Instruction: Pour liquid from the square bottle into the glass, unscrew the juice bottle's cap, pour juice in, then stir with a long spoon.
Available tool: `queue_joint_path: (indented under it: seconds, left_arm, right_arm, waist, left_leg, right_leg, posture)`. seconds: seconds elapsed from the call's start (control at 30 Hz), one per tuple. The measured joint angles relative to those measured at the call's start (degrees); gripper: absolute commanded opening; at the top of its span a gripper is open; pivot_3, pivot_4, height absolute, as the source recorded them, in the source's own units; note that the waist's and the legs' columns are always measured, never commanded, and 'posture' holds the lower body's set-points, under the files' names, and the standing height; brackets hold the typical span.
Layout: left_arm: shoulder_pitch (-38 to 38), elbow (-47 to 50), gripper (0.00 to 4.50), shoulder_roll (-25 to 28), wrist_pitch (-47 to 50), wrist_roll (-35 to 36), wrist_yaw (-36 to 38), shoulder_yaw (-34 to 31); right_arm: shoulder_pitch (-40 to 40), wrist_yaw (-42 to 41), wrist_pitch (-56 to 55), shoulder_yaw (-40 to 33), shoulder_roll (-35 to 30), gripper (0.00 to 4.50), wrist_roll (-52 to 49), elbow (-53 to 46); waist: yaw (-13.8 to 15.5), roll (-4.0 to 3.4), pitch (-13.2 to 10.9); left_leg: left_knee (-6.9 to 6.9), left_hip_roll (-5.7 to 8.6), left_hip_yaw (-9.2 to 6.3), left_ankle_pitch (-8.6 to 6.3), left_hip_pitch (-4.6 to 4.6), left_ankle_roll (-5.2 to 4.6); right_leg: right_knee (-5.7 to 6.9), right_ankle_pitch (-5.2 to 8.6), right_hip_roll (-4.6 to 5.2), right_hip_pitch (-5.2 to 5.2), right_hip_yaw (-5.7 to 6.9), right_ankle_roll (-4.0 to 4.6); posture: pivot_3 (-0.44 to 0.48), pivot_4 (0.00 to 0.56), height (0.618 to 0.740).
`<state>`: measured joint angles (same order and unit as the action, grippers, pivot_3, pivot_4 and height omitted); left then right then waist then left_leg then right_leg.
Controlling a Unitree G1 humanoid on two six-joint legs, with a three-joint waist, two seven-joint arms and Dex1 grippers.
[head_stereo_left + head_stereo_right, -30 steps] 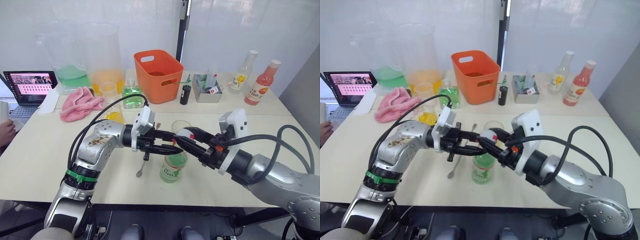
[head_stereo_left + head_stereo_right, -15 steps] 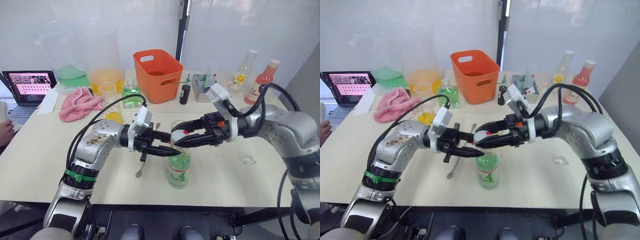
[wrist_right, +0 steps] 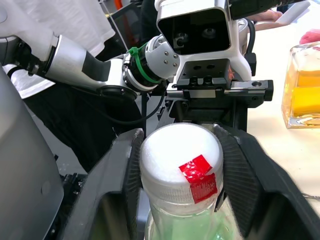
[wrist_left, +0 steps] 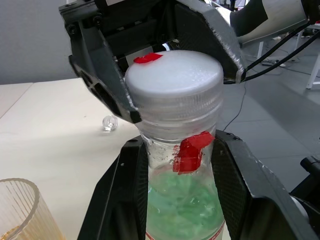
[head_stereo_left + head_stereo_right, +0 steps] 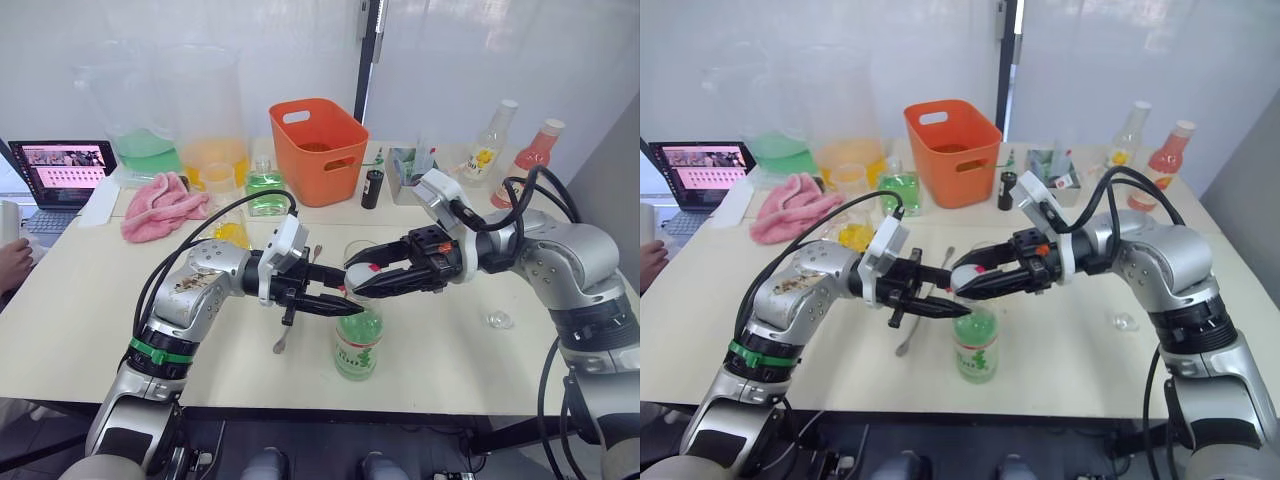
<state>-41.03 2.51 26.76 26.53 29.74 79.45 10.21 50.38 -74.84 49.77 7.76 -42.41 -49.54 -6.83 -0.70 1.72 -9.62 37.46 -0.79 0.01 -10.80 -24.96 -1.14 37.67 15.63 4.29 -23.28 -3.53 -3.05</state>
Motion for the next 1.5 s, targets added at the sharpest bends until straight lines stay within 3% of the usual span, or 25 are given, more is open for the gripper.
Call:
queue_joint_path:
  seconds: [0.1, 0.13, 0.3, 0.47, 0.7, 0.83, 1.0, 1.3, 1.5]
  left_arm:
    - [-0.26, 0.00, 1.51, 0.03, 0.03, -0.17, -0.02, 0.19]
    - [-0.26, 0.00, 1.51, 0.03, 0.03, -0.16, -0.02, 0.21]
    - [-0.35, 0.02, 1.51, 0.11, 0.03, -0.16, -0.07, 0.26]
    - [-0.34, 0.04, 1.51, 0.17, -0.06, -0.23, -0.68, 0.24]
    - [-0.29, -0.08, 1.51, 0.33, -0.57, -0.39, -1.26, 0.17]
    - [-0.21, -0.62, 1.51, 0.35, -1.49, -0.42, -1.26, 0.15]
    - [-0.12, -1.03, 1.51, 0.35, -2.46, -0.43, -1.27, 0.09]
    - [-0.12, -1.27, 1.51, 0.50, -2.80, -0.57, -1.33, -0.01]
    - [-0.12, -1.30, 1.51, 0.50, -2.81, -0.59, -1.46, -0.01]
  right_arm:
    - [-0.29, 2.22, 1.00, -3.73, 0.51, 4.42, -2.53, -3.23]
    - [-0.66, 3.16, 1.10, -5.19, 0.64, 4.49, -3.28, -4.12]
    - [-4.53, 13.04, 3.35, -12.46, 0.55, 4.49, -6.91, -11.11]
    - [-11.15, 29.11, 7.31, -17.83, -1.42, 4.49, -7.47, -22.61]
    - [-17.35, 48.28, 11.82, -20.11, -0.97, 4.49, -20.19, -35.05]
    - [-17.50, 57.45, 11.50, -19.92, -0.97, 4.49, -26.99, -36.38]
    - [-17.77, 64.64, 10.54, -17.40, -0.96, 4.49, -27.41, -36.36]
    - [-20.46, 66.37, 9.81, -14.87, -2.50, 4.49, -24.89, -36.58]
    - [-20.54, 67.31, 9.05, -13.00, -2.23, 2.64, -23.64, -36.86]
  waist:
    - [-0.01, 0.00, 0.00]
    - [-0.01, 0.00, 0.00]
    - [0.04, 0.00, 0.00]
    - [0.02, 0.00, 0.00]
    - [-0.08, 0.00, 0.00]
    - [-0.07, 0.00, 0.00]
    - [-0.08, 0.00, 0.00]
    - [-0.06, 0.00, 0.00]
    - [-0.06, 0.00, 0.00]
  left_leg:
    - [0.02, -0.01, -0.03, 0.00, 0.02, 0.00]
    - [0.03, -0.01, -0.04, 0.00, 0.02, 0.00]
    - [0.05, -0.01, -0.06, 0.00, 0.01, 0.00]
    - [0.05, -0.02, -0.06, 0.00, 0.01, 0.00]
    - [0.06, -0.04, -0.05, 0.00, 0.01, 0.00]
    - [0.11, -0.05, -0.02, 0.00, 0.01, 0.00]
    - [0.13, -0.05, 0.00, 0.00, 0.00, 0.00]
    - [0.20, -0.06, 0.01, 0.00, -0.03, -0.01]
    - [0.20, -0.06, 0.02, 0.00, -0.03, -0.01]
  right_leg:
    - [0.04, 0.00, -0.01, 0.02, 0.02, 0.00]
    - [0.03, 0.00, 0.00, 0.03, 0.03, 0.00]
    - [0.06, 0.00, 0.02, 0.03, 0.03, 0.00]
    - [0.06, 0.00, 0.02, 0.03, 0.03, 0.00]
    - [0.03, 0.00, 0.00, 0.06, 0.02, 0.00]
    - [-0.04, 0.01, 0.00, 0.10, 0.00, 0.00]
    - [-0.05, 0.01, -0.02, 0.10, 0.00, 0.00]
    - [-0.09, 0.01, -0.08, 0.10, -0.01, -0.01]
    - [-0.10, 0.01, -0.08, 0.11, -0.02, -0.01]
  posture:
    - [0.000, 0.150, 0.739]
    - [0.000, 0.150, 0.739]
    - [0.000, 0.150, 0.739]
    - [0.000, 0.150, 0.739]
    - [0.000, 0.150, 0.739]
    - [0.000, 0.150, 0.739]
    - [0.000, 0.150, 0.739]
    - [0.000, 0.150, 0.739]
    - [0.000, 0.150, 0.739]
